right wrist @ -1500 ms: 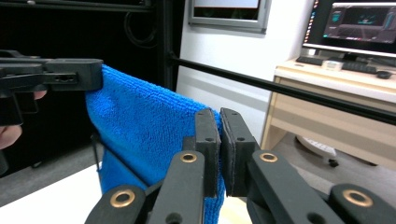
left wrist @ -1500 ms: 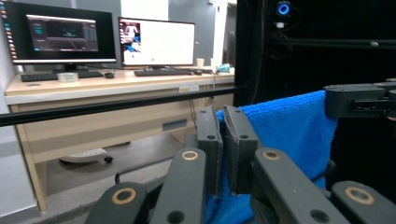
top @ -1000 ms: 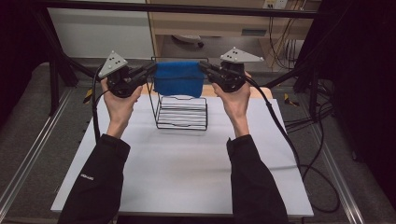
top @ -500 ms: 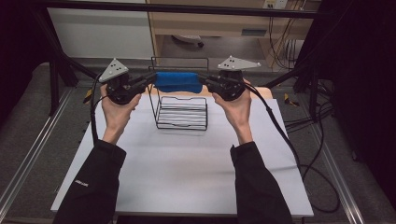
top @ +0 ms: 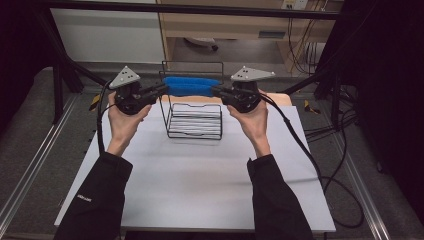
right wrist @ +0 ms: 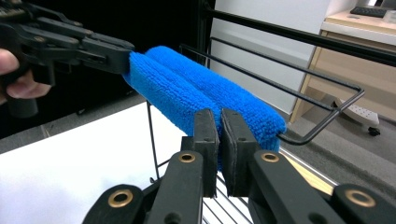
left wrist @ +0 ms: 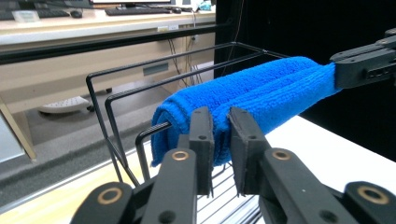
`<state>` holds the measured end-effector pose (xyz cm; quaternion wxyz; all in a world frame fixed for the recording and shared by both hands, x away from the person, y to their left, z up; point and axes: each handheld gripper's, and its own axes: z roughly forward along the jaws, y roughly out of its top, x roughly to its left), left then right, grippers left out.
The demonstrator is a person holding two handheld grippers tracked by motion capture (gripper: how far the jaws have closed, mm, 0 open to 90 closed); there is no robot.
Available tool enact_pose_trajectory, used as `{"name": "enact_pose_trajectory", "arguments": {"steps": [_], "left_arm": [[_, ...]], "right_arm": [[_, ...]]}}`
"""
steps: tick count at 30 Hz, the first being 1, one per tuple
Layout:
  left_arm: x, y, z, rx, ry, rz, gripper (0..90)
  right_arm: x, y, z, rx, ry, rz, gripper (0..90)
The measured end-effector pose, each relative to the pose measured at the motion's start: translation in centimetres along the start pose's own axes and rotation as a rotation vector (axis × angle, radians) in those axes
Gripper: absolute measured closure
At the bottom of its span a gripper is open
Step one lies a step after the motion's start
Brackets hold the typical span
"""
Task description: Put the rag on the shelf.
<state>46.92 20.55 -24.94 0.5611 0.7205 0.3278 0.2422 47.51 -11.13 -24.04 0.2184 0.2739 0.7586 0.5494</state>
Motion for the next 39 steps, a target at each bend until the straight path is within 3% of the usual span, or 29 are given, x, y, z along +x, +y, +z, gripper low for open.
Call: {"name": "enact_pose_trajectory", "arguments": {"steps": [6,13,17,21,26,31,36,39], "left_arm": [[0.0,1.4,-0.8,-0.015,-0.012,-0.013,73.7],[-0.5,2.1,-0.7,0.007,-0.021,0.013,75.1],[-0.7,1.6,0.0,0.071,-0.042,0.033,82.0],[-0.6,0.7,0.7,0.131,-0.051,0.029,89.6],[-0.6,-0.1,1.5,0.162,-0.047,0.024,89.9],[-0.6,-0.8,2.2,0.184,-0.030,0.031,90.0],[-0.6,-1.2,2.7,0.194,-0.022,0.032,89.9],[-0.5,-1.4,2.9,0.196,-0.019,0.034,89.9]], "right_arm": [[-0.1,-0.5,0.3,0.000,0.006,0.003,85.7],[0.0,-0.8,0.5,0.012,0.005,-0.022,85.3],[0.0,-0.9,0.5,0.015,0.005,-0.032,84.7],[0.1,-0.9,0.6,0.015,0.004,-0.033,82.8],[0.2,-1.0,0.5,0.016,0.008,-0.035,76.8],[0.2,-1.0,0.0,-0.010,0.032,0.005,72.1],[-0.1,-1.6,0.0,0.049,0.039,0.058,88.6],[-0.4,-2.5,0.2,0.075,0.026,0.084,90.0]]}}
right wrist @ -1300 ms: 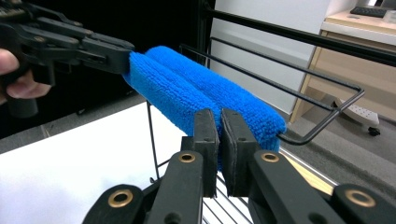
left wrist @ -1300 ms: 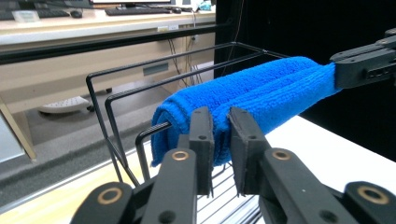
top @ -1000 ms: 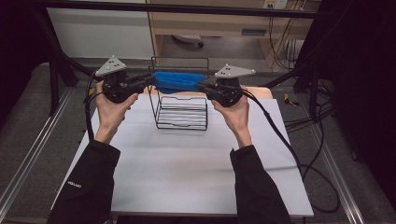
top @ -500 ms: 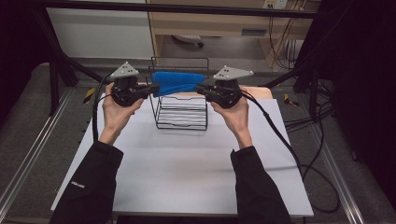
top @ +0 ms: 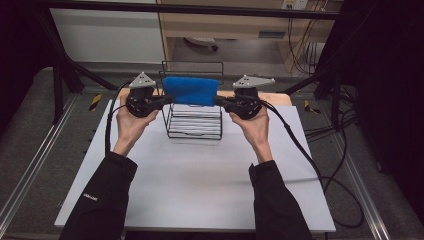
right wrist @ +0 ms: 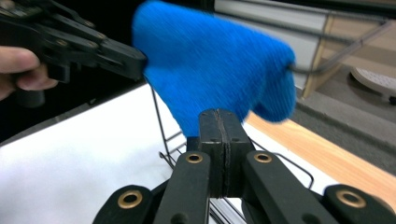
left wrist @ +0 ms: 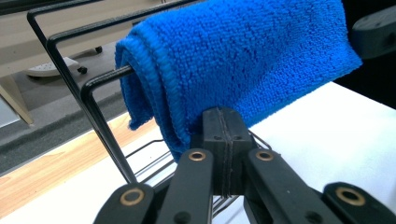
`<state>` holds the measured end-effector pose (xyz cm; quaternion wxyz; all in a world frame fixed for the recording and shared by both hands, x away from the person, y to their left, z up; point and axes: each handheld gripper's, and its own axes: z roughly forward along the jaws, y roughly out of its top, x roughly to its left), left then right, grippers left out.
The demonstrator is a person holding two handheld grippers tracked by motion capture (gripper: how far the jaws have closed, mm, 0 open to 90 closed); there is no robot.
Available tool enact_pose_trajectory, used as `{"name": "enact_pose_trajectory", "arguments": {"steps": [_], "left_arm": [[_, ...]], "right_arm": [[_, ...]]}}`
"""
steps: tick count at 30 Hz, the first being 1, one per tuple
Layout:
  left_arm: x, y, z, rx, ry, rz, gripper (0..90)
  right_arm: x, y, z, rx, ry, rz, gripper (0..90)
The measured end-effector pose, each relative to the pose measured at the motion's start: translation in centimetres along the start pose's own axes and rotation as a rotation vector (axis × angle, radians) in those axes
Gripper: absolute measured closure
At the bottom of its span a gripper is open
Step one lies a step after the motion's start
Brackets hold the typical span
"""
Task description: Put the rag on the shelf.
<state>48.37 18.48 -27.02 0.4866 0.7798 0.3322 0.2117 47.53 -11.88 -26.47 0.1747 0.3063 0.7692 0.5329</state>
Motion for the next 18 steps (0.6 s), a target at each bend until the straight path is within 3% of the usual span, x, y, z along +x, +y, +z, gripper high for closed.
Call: {"name": "enact_pose_trajectory", "arguments": {"steps": [10,15,18], "left_arm": [[0.4,-0.5,1.0,-0.004,-0.001,-0.028,89.5],[0.3,-0.8,-0.1,-0.014,-0.009,-0.031,84.9],[0.2,-0.9,-0.9,-0.011,-0.016,-0.039,77.3]], "right_arm": [[-1.0,-1.1,1.4,-0.005,-0.051,0.002,86.9],[-0.6,-1.3,0.4,-0.032,-0.055,-0.011,78.8],[-0.4,-1.4,-0.6,-0.033,-0.052,-0.013,70.9]]}}
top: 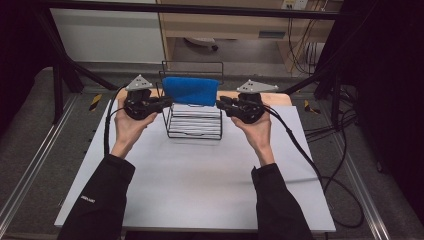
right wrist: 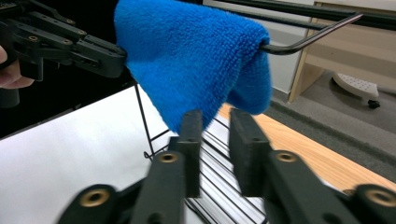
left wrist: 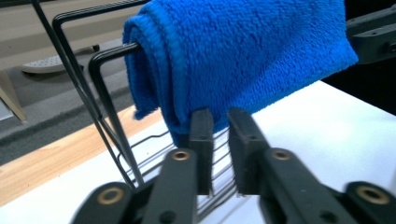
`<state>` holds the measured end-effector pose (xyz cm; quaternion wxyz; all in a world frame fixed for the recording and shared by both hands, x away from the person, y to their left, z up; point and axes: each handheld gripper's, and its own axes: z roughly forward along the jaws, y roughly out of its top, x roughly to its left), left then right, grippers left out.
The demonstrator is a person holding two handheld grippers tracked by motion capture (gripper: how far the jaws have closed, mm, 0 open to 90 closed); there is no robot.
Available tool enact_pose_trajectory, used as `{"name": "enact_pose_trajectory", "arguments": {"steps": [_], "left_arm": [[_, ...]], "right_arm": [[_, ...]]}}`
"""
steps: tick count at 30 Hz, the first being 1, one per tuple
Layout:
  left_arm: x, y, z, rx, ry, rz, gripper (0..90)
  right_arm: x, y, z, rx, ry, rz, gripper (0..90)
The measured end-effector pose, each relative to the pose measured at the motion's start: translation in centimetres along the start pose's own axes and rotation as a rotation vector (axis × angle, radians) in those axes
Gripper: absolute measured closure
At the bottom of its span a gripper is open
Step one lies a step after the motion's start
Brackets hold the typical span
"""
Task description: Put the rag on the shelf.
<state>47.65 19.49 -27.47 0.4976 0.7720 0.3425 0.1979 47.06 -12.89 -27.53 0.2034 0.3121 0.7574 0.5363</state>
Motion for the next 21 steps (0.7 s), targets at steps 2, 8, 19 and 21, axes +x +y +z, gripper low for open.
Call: {"name": "enact_pose_trajectory", "arguments": {"steps": [2,8,19,21], "left_arm": [[-0.1,-0.2,-0.5,0.002,0.001,0.002,72.5],[-0.4,-1.2,-1.6,0.047,0.003,-0.005,55.9],[-0.1,-5.2,-2.4,0.105,0.008,-0.024,25.2],[-0.1,-6.1,-2.5,0.114,0.014,-0.024,21.9]], "right_arm": [[0.1,0.1,-0.8,0.001,0.006,0.004,65.3],[0.0,-0.1,-3.1,0.000,0.007,0.038,44.1],[-1.4,-2.9,-6.2,0.047,-0.029,0.082,16.4],[-1.7,-3.5,-6.6,0.059,-0.035,0.093,13.6]]}}
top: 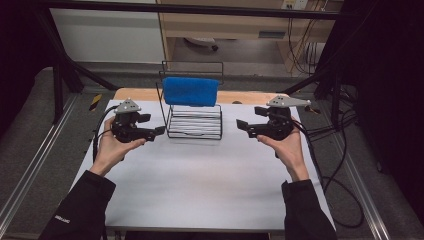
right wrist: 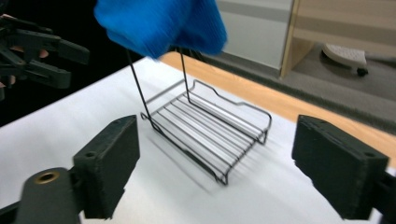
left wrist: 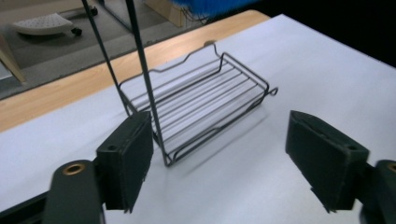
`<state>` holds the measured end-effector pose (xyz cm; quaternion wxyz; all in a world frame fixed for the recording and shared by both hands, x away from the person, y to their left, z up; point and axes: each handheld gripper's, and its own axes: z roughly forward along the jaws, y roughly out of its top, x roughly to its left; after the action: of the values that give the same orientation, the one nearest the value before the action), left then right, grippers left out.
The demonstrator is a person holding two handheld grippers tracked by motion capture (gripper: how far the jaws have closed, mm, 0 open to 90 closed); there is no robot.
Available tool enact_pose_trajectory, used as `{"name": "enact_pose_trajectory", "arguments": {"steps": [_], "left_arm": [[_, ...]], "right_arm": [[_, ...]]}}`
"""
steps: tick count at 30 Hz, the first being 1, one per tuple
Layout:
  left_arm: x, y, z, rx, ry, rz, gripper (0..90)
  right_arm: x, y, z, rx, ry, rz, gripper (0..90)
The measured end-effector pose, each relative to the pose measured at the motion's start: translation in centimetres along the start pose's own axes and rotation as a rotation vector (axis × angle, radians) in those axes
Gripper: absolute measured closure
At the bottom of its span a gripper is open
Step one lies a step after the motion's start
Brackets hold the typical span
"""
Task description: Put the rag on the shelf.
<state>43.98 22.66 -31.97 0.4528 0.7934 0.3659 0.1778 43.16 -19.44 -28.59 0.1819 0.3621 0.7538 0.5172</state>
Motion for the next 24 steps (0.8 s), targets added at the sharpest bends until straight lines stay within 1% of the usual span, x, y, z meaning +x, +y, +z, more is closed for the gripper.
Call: {"name": "enact_pose_trajectory", "arguments": {"steps": [3,6,10,13,15,17,19,21,22,24], "left_arm": [[0.1,-1.4,0.0,0.006,0.010,-0.001,16.7],[0.2,-2.8,-0.1,0.021,0.011,0.001,12.7],[0.4,-4.5,-0.3,0.021,0.007,-0.017,8.8],[0.5,-5.7,-0.5,0.017,-0.004,-0.028,7.6],[0.5,-6.6,-0.7,0.010,-0.007,-0.040,7.0],[0.6,-7.6,-0.7,0.003,-0.011,-0.050,7.0],[0.7,-8.5,-0.8,0.004,-0.004,-0.047,7.0],[0.8,-9.4,-0.9,0.007,0.002,-0.035,7.1],[0.8,-9.8,-0.9,0.006,0.009,-0.031,7.1],[0.8,-10.6,-1.0,0.011,0.017,-0.036,7.1]], "right_arm": [[-0.5,-1.1,-0.6,0.009,0.000,0.017,10.1],[-1.0,-2.4,-1.1,0.002,0.001,0.032,7.2],[-1.5,-4.1,-1.7,-0.002,-0.002,0.040,4.8],[-1.7,-5.4,-1.9,0.017,-0.007,0.048,2.9],[-1.7,-6.4,-2.0,0.026,-0.006,0.043,1.9],[-1.8,-7.4,-2.0,0.044,0.000,0.052,1.8],[-1.9,-8.5,-1.9,0.064,-0.001,0.064,1.3],[-2.0,-9.5,-1.8,0.085,-0.006,0.072,0.8],[-2.1,-10.0,-1.8,0.090,-0.005,0.065,0.8],[-2.1,-11.0,-1.8,0.100,-0.001,0.069,0.7]]}}
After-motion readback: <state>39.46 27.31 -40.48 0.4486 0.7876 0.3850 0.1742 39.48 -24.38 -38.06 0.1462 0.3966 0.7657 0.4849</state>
